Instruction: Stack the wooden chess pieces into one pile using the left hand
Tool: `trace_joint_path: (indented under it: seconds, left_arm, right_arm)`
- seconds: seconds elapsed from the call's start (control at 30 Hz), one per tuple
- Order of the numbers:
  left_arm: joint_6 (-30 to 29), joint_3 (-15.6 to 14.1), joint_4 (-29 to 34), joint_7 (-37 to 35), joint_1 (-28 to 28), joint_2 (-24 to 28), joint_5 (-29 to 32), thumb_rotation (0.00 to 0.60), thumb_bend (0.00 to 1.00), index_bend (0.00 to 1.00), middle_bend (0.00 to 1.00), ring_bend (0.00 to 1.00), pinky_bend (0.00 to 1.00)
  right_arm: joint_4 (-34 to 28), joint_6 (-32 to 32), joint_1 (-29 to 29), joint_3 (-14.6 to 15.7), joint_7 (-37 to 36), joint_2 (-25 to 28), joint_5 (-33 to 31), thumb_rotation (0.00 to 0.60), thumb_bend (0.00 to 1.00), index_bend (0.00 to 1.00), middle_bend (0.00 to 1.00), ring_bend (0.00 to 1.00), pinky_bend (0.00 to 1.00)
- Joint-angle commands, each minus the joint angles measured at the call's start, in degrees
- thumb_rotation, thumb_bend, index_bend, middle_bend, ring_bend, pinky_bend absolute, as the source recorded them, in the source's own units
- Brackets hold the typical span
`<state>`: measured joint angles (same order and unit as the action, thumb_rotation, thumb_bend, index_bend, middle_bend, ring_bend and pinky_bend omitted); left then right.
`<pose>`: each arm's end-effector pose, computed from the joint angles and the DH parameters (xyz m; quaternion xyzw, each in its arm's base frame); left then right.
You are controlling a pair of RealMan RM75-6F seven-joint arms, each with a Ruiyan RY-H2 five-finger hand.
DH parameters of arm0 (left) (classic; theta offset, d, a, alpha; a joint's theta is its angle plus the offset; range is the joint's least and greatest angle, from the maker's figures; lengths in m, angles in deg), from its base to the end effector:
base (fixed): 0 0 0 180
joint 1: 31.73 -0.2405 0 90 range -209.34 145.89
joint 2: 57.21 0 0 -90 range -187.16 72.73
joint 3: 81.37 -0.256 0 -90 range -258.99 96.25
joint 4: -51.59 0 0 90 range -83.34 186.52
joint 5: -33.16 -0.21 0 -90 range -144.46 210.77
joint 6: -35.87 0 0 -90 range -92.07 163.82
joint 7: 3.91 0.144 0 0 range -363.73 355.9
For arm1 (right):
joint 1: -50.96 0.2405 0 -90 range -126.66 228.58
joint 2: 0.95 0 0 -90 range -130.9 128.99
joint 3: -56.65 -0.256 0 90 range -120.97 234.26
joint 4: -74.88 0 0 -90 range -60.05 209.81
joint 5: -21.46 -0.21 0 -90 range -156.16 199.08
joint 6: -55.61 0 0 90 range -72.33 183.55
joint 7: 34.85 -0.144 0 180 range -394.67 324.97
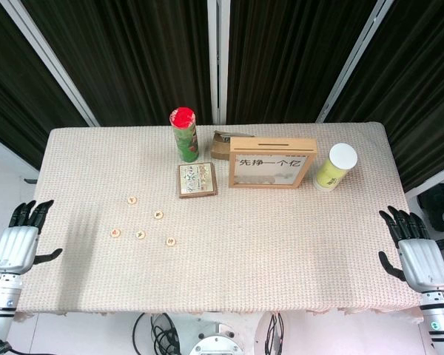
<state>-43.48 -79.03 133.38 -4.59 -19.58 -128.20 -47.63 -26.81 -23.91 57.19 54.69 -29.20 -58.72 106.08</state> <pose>-0.3289 0.2232 0.1294 -0.6149 -0.3863 -0.3649 0.5826 -0.2912 -0.1816 0.1647 0.6270 -0.4021 0.3463 0.5704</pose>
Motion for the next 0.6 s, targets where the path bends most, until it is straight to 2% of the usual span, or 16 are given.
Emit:
trace_joint_path:
  seconds: [0.03, 0.37, 0.6]
  left_arm:
    - [0.19, 0.26, 0.41, -0.24, -0.06, 0.19, 0.22, 0.6, 0.11, 0.04, 0.1, 0.0, 0.01]
    - [0.49, 0.38, 2.3, 0.26, -0.16, 0.79, -0.46, 0.6, 0.11, 0.04, 0.1, 0.0, 0.01]
    - [4.1, 0.65, 5.86, 3.67, 2.43, 1.42, -1.26, 0.6, 0.11, 0.04, 0.1, 0.0, 0.01]
  right_arm:
    - [-0.09, 0.15, 0.0, 0.11, -0.27, 0.15, 0.06, 0.6, 0.34, 0.0, 0.0, 0.0, 0.0]
    - [-0.28, -0.37, -0.13, 0.07, -1.8, 0.62, 0.69, 0.6, 0.34, 0.0, 0.0, 0.0, 0.0]
    - [-0.26, 0.32, 0.46, -0.07, -2.03, 0.56, 0.97, 0.6, 0.34, 0.0, 0.0, 0.0, 0.0]
